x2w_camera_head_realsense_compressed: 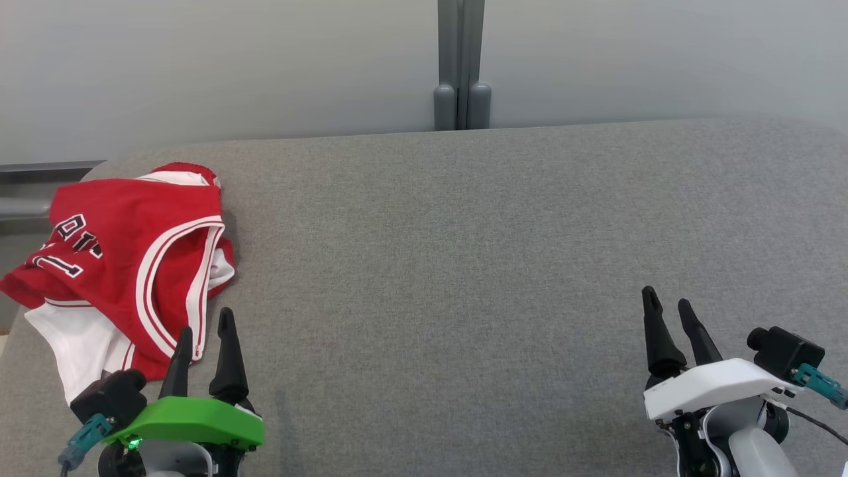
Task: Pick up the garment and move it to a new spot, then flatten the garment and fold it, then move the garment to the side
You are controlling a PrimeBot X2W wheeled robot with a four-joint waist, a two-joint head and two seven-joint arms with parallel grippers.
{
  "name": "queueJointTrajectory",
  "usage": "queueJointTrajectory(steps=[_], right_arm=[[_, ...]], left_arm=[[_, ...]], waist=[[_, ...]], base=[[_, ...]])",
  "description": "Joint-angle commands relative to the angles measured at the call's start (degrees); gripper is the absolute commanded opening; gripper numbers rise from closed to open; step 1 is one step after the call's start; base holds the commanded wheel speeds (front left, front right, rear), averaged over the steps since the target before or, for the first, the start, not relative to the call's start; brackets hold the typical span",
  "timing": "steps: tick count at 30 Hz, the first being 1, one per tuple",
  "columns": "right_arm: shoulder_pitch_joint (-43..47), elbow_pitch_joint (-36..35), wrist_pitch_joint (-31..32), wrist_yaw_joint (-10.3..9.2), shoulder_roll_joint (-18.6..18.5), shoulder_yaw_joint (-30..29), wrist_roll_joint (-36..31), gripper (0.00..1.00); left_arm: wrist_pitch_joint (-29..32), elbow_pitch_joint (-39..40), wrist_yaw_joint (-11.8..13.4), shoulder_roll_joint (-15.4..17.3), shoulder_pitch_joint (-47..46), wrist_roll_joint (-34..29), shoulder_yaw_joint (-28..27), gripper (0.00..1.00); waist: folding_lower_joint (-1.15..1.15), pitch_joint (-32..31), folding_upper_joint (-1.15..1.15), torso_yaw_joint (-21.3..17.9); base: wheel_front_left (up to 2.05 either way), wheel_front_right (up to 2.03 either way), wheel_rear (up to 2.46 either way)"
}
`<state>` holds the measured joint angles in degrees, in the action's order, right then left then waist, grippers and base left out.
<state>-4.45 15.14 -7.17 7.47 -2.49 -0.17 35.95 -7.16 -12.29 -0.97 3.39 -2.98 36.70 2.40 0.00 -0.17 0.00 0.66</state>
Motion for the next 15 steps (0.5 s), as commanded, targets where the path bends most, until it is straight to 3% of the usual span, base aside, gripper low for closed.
queueJointTrajectory(steps=[1, 15], right_arm=[[-1.26, -0.43, -0.65, 0.02, -0.30, 0.29, -1.93, 1.00], [-1.20, 0.03, -2.70, 0.03, -0.37, 1.42, -10.16, 1.00]], left_arm=[[-0.65, 0.80, 0.26, 0.67, 0.21, -2.08, 0.30, 1.00], [-2.65, 1.78, 0.85, 0.75, 0.86, -10.57, 1.36, 1.00]], waist=[[0.00, -0.01, 0.00, -0.02], [0.00, 0.04, 0.00, -0.15]], base=[[0.00, 0.00, 0.00], [0.00, 0.00, 0.00]])
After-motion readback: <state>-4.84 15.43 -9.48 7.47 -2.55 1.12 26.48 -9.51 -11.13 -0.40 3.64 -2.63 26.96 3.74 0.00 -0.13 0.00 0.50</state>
